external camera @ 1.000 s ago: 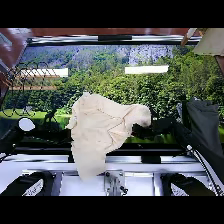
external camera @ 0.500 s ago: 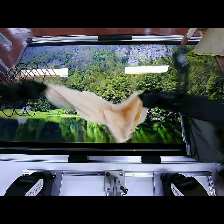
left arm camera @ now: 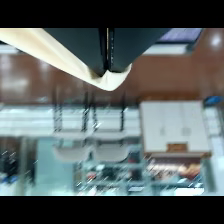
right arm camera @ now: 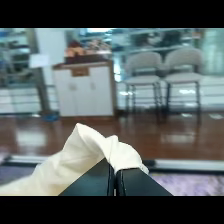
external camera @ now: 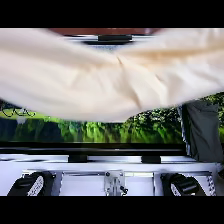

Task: Fold the shirts.

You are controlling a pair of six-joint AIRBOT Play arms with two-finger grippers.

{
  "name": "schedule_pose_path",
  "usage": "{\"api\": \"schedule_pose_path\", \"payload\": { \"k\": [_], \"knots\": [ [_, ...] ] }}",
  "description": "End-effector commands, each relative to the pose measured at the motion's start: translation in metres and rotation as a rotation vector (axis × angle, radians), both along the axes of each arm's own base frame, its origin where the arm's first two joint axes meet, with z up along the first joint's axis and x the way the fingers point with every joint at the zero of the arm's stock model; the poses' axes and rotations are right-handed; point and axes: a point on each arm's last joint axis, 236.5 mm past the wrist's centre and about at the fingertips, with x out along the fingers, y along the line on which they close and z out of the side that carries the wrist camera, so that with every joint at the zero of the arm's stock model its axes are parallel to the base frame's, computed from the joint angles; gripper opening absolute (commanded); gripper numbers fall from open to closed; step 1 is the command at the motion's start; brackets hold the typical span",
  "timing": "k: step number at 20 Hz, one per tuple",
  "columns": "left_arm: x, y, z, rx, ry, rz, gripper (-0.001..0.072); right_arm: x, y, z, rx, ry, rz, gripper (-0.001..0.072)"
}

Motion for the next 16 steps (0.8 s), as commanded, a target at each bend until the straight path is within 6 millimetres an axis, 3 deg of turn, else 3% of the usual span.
{"api": "schedule_pose_path", "payload": {
  "k": [1, 4, 6, 9, 13, 14, 16],
  "knots": [
    [0.011, 0.03, -0.07, -0.017, 0.273, 0.124, 0.0029, -0.003, -0.049, -0.06, -0.062, 0.266, -0.201, 0.0063],
    [0.048, 0.024, -0.173, -0.069, 0.582, 0.063, 0.0029, 0.018, -0.064, -0.143, -0.151, 0.599, -0.299, 0.0063],
    [0.072, 0.009, -0.247, -0.136, 0.735, -0.021, 0.0029, 0.037, -0.055, -0.21, -0.201, 0.806, -0.298, 0.0064],
    [0.105, -0.033, -0.331, -0.267, 0.822, -0.194, 0.0029, 0.088, -0.035, -0.306, -0.236, 0.961, -0.28, 0.0064],
    [0.124, -0.076, -0.394, -0.352, 0.853, -0.309, 0.0029, 0.176, 0.001, -0.384, -0.072, 0.953, -0.276, 0.0064],
    [0.124, -0.083, -0.403, -0.348, 0.872, -0.324, 0.003, 0.193, 0.014, -0.402, -0.018, 0.965, -0.26, 0.0063],
    [0.12, -0.094, -0.414, -0.335, 0.909, -0.355, 0.003, 0.208, 0.037, -0.434, 0.061, 1.031, -0.219, 0.0064]
  ]
}}
